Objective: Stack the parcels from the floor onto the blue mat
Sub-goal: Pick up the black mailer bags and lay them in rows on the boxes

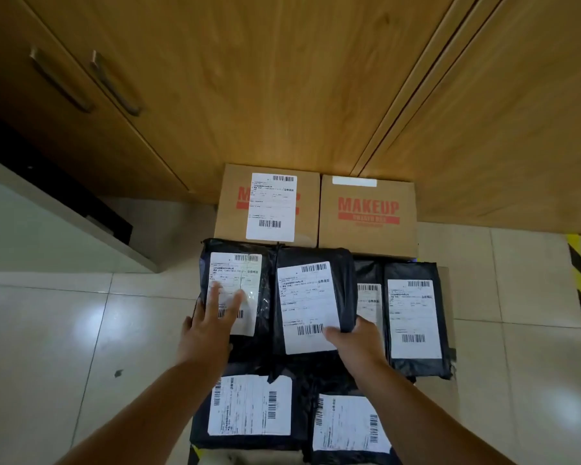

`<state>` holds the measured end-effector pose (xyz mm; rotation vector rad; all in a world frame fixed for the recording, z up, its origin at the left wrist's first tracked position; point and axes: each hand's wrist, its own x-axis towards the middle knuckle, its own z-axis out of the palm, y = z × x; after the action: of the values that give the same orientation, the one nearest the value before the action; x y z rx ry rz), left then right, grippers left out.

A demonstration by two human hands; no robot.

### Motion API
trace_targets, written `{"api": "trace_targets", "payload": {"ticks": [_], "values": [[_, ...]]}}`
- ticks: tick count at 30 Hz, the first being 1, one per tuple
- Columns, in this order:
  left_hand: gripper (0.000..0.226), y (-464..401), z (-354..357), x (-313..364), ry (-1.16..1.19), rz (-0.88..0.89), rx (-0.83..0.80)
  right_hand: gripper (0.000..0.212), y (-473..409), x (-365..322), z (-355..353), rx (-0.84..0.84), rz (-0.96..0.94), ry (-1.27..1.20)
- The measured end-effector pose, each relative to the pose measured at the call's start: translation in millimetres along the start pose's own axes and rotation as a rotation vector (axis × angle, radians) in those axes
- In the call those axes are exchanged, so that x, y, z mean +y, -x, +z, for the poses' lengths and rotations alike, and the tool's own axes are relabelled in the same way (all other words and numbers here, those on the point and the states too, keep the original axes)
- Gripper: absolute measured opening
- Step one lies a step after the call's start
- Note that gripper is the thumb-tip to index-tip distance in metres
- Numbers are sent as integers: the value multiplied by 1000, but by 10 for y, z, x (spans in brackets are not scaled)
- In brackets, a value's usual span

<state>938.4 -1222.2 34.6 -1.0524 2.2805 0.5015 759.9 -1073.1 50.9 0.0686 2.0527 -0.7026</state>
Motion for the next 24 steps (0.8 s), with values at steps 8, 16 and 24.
{"api": "trace_targets", "payload": {"ticks": [8, 16, 24], "values": [[97, -42, 126, -44, 102, 26, 73, 94, -92, 9, 206, 392, -523, 784], [96, -50, 170, -48, 164, 24, 123, 77, -458, 53, 587, 194, -782, 1220], [97, -70, 188, -23, 157, 36, 96, 78, -564, 98, 597, 171, -747, 1200]]}}
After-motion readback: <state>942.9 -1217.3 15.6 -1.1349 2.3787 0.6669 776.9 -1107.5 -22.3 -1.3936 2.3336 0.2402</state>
